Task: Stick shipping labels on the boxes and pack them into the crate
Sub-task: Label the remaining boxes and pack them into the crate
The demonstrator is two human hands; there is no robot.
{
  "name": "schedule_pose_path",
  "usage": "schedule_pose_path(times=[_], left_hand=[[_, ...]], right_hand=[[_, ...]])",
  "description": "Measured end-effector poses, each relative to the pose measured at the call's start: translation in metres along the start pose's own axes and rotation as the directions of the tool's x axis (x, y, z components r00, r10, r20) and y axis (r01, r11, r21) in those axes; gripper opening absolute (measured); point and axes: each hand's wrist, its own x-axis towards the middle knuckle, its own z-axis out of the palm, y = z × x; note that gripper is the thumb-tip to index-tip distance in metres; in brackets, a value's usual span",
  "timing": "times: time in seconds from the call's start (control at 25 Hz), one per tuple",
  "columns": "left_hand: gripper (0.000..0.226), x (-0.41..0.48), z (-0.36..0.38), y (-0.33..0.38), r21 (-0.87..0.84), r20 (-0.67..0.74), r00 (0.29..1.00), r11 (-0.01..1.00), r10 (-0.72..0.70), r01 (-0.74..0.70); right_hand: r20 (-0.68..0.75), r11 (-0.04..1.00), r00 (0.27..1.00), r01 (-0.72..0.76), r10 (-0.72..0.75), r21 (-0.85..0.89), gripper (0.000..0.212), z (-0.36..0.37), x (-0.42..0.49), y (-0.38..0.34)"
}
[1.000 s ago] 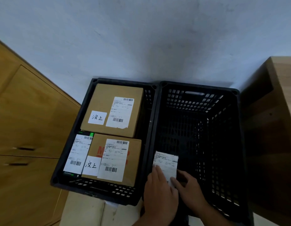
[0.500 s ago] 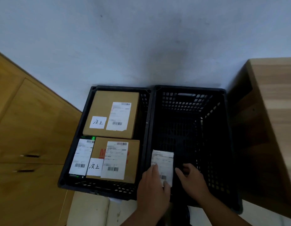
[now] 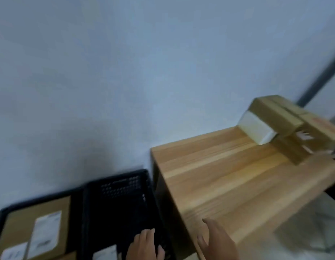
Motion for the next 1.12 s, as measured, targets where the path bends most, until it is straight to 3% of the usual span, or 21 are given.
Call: schedule_pose_path(times=[0.12, 0.24, 0.32, 0.36, 0.4, 0.44, 0.48, 0.52, 0.72, 0.92, 1.12], left_hand=[[0.053, 0.028, 0.000, 0.095, 0.063, 0.012, 0.993, 0.991, 0.114, -0.114], [0.071, 0.039, 0.017, 0.193, 0.277, 0.128, 0.962, 0.923, 0.242, -0.269], [0.074, 0.043, 0.055, 0.252, 0.323, 0.036, 0.932, 0.878, 0.361, -0.353], [0.077, 0.049, 0.073, 0.285, 0.315, 0.107, 0.931, 0.876, 0.350, -0.365], [0.080, 0.055, 0.087, 0.317, 0.266, 0.278, 0.901, 0.875, 0.332, -0.404], [0.077, 0.062, 0.102, 0.344, 0.119, 0.183, 0.915, 0.916, 0.360, -0.384], [0.068, 0.073, 0.127, 0.373, 0.075, -0.024, 0.921, 0.920, 0.388, -0.385], [0.061, 0.082, 0.147, 0.403, 0.087, -0.136, 0.905, 0.915, 0.403, -0.395], [0.052, 0.128, 0.199, 0.530, 0.099, -0.104, 0.905, 0.910, 0.412, -0.402], [0.053, 0.220, 0.219, 0.610, 0.198, -0.139, 0.899, 0.901, 0.415, -0.385], [0.049, 0.330, 0.228, 0.676, -0.005, -0.129, 0.946, 0.954, 0.297, -0.300]], right_hand=[[-0.141, 0.996, 0.986, -0.080, 0.084, 0.036, 0.057, -0.058, -0.005, 0.054], [-0.237, 0.987, 0.959, -0.140, 0.154, 0.074, 0.059, -0.099, -0.003, 0.124], [-0.263, 0.979, 0.944, -0.177, 0.199, 0.104, 0.059, -0.124, 0.000, 0.184], [-0.268, 0.976, 0.940, -0.188, 0.211, 0.109, 0.059, -0.135, 0.002, 0.216], [-0.275, 0.974, 0.935, -0.202, 0.224, 0.105, 0.060, -0.147, 0.005, 0.249], [-0.274, 0.969, 0.930, -0.225, 0.244, 0.101, 0.061, -0.158, 0.008, 0.280], [-0.289, 0.965, 0.922, -0.236, 0.259, 0.115, 0.062, -0.169, 0.010, 0.316], [-0.296, 0.960, 0.915, -0.245, 0.276, 0.139, 0.063, -0.178, 0.012, 0.347], [-0.314, 0.940, 0.892, -0.269, 0.326, 0.211, 0.062, -0.233, 0.050, 0.469], [-0.301, 0.951, 0.906, -0.252, 0.298, 0.182, 0.057, -0.274, 0.146, 0.535], [-0.270, 0.947, 0.913, -0.265, 0.306, 0.179, 0.050, -0.310, 0.252, 0.584]])
